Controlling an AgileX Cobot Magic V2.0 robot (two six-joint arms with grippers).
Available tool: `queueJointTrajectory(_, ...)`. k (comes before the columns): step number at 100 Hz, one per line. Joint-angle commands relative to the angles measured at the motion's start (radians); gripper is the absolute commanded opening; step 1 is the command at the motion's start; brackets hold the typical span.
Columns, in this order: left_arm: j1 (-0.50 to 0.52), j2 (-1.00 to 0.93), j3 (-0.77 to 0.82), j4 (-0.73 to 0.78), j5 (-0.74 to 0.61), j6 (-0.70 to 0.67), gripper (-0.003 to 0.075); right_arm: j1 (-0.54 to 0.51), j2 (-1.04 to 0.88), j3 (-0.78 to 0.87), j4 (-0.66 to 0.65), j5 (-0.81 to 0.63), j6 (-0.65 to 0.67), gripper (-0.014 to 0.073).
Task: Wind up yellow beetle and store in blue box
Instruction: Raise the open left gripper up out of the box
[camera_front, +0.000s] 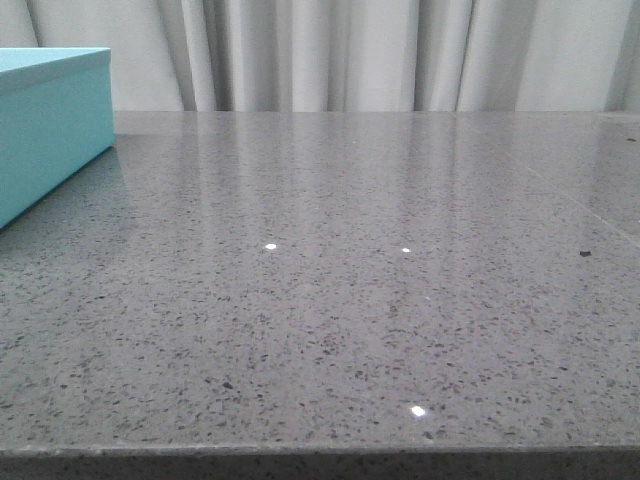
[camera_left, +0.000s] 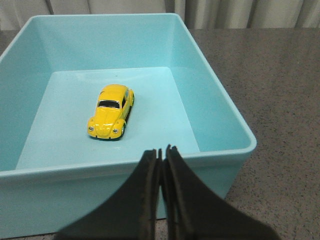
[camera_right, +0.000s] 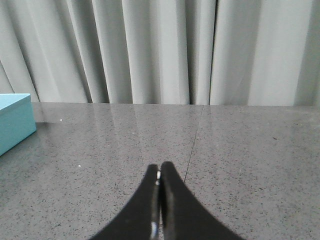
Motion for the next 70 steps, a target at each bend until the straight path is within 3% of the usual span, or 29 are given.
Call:
queueJointTrajectory(1, -0.004, 0.006, -0.028, -0.027, -0.073, -0.001, -0.0019, 0.0, 0.012, -0.022, -0.023, -0.078, -0.006, -0.0067)
queueJointTrajectory(18, -0.007, -0.01, -0.018, -0.012, -0.079, -0.001, -0.0019, 0.0, 0.012, -0.022, -0.023, -0.078, -0.006, -0.0067)
queueJointTrajectory(32, -0.035, -0.066, 0.021, 0.117, -0.106, -0.03, -0.0019, 0.0, 0.012, -0.022, -0.023, -0.078, -0.006, -0.0067)
queueJointTrajectory(46, -0.039, -0.114, 0.096, 0.155, -0.198, -0.103, -0.0018, 0.0, 0.012, -0.022, -0.023, -0.078, -0.006, -0.0067)
queueJointTrajectory(70, -0.105, -0.235, 0.271, 0.375, -0.444, -0.306, -0.0019, 0.0, 0.012, -0.022, -0.023, -0.078, -0.006, -0.0067)
